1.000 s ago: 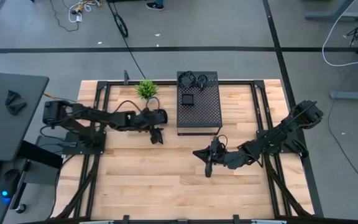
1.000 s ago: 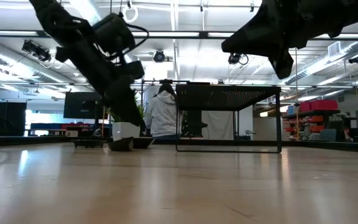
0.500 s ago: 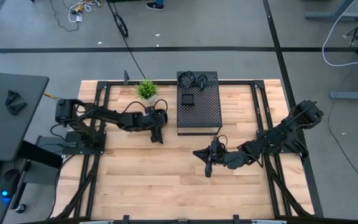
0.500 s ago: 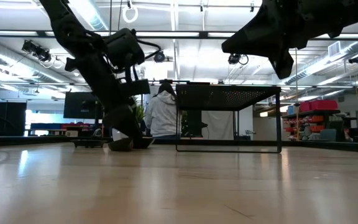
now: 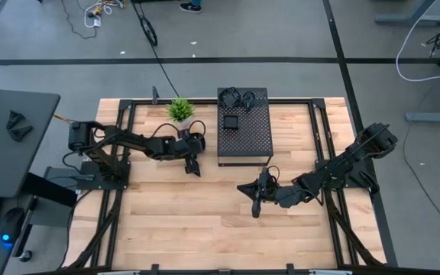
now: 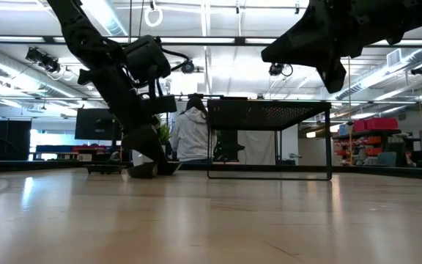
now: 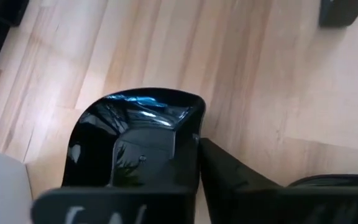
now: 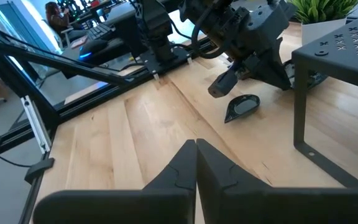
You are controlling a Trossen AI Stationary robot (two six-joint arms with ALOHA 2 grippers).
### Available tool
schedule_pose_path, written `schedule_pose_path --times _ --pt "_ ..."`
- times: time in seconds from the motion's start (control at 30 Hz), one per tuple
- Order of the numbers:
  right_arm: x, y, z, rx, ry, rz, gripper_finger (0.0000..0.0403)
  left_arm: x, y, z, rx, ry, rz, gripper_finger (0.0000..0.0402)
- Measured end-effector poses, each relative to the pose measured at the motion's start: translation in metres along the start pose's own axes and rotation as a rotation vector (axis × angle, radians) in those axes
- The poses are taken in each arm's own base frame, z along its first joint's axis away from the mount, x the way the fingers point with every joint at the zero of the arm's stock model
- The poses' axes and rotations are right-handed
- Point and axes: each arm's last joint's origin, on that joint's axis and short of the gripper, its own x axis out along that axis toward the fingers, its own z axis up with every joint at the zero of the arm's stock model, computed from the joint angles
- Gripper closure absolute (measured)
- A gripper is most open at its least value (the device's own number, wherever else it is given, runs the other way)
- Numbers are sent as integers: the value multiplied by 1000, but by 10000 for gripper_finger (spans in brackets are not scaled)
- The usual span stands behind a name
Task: Pick & Place Mini shaped plates
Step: Stack the leaf shaped plate on top of the leaf shaped plate on the shelf
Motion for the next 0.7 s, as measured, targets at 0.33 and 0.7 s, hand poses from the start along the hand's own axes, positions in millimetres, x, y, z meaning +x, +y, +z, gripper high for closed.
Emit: schedule_pose_path --times 0.33,0.7 --pt "0 0 0 -1 5 7 394 -2 -5 1 13 -4 -11 398" --pt "0 0 0 -2 7 6 394 -38 -31 14 101 -117 -7 399"
